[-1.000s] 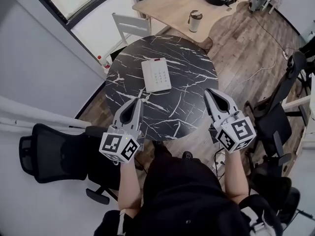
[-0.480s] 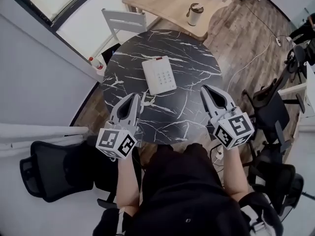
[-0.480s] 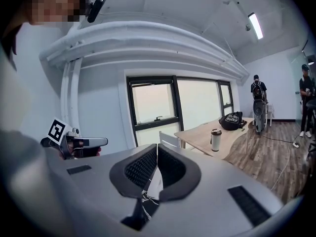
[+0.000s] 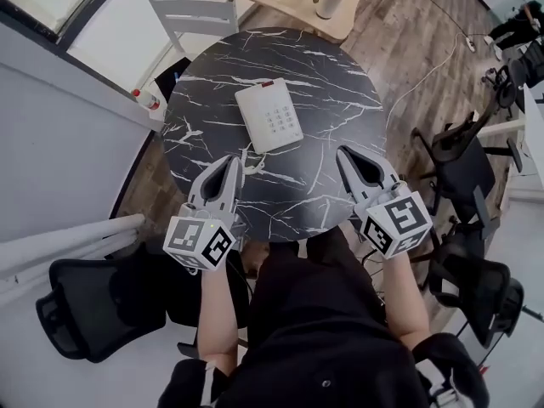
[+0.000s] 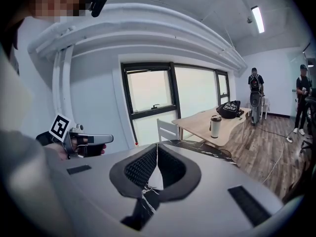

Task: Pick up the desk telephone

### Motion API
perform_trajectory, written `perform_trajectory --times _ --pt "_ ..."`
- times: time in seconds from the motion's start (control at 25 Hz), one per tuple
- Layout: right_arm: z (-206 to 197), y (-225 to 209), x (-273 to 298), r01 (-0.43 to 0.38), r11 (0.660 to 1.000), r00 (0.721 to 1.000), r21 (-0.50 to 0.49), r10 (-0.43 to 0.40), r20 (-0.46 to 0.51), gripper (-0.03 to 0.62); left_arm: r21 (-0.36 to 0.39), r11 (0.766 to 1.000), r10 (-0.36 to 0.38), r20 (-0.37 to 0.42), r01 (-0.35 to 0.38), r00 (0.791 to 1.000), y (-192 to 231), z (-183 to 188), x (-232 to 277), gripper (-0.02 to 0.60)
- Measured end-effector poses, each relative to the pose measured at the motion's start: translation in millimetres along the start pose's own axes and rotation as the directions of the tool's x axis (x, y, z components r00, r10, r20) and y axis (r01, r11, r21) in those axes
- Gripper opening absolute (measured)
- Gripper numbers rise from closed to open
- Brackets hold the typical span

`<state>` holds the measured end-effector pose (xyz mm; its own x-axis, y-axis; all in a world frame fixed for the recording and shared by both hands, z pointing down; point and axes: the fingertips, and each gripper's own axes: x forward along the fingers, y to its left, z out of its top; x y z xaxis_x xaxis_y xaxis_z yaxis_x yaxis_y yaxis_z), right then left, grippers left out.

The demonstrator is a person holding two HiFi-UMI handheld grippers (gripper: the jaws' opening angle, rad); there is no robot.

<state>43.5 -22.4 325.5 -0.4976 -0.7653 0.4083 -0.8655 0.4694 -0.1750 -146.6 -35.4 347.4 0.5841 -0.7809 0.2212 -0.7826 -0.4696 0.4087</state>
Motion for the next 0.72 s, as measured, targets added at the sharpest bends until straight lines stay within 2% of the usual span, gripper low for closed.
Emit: perform_trajectory --times 0.32,0.72 --pt "-30 -13 28 -0.018 0.999 0.997 0.032 0.021 -0.077 0.032 -0.030 0.999 0.009 -0.094 -0.012 0.996 13 -31 24 0.015" --pt "-67 -34 82 -0.075 0.996 0.977 0.056 0.084 -0.198 0.032 -0.084 0.994 0.057 -0.192 -0.075 0.980 37 -70 48 0.017"
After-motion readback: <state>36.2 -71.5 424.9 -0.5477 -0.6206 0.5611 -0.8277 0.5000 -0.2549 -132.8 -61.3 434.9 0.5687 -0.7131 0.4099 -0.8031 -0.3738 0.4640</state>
